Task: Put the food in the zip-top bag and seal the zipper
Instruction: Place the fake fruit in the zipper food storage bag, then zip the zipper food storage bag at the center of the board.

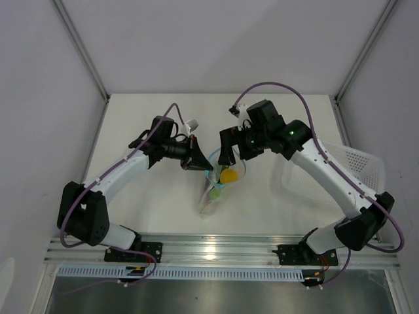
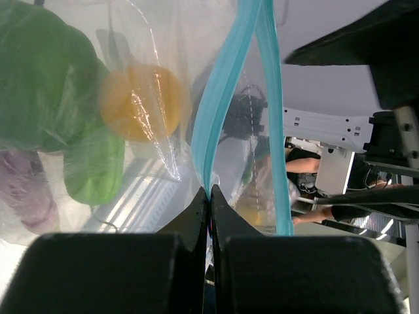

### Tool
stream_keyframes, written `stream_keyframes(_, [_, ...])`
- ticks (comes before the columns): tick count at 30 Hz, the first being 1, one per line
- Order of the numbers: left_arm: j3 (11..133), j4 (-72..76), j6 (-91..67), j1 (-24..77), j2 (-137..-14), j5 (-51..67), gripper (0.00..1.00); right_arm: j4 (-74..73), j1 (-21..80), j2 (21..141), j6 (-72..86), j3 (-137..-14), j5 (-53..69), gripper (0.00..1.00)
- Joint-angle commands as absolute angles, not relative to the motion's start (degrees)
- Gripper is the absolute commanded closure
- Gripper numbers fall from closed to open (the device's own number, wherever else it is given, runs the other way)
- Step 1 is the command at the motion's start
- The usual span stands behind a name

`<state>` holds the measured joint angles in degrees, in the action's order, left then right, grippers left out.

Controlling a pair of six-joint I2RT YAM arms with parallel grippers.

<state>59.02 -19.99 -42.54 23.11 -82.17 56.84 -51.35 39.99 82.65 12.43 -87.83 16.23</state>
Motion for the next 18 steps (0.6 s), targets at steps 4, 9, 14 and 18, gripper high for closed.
stream_keyframes(4, [62.5, -21.4, -41.6, 23.1, -79.2, 55.3, 0.99, -55.6, 39.1, 84.6, 14.9, -102.7, 16.3, 0.01])
stream_keyframes(9, [63.7, -23.3, -40.3, 23.6, -78.2, 53.8, 0.99, -42.1, 35.9, 80.1, 22.9, -96.2, 24.8, 0.01])
stream_keyframes(14, [64.8, -26.0, -39.2, 25.0, -76.6, 51.1, 0.99, -41.5, 29.1, 84.0, 33.5, -93.9, 30.3, 0.01])
stream_keyframes(18, [65.5, -27.6, -38.5, 27.1, -75.2, 48.3, 0.99, -50.6, 29.0, 88.5, 30.4, -99.7, 24.1, 0.01])
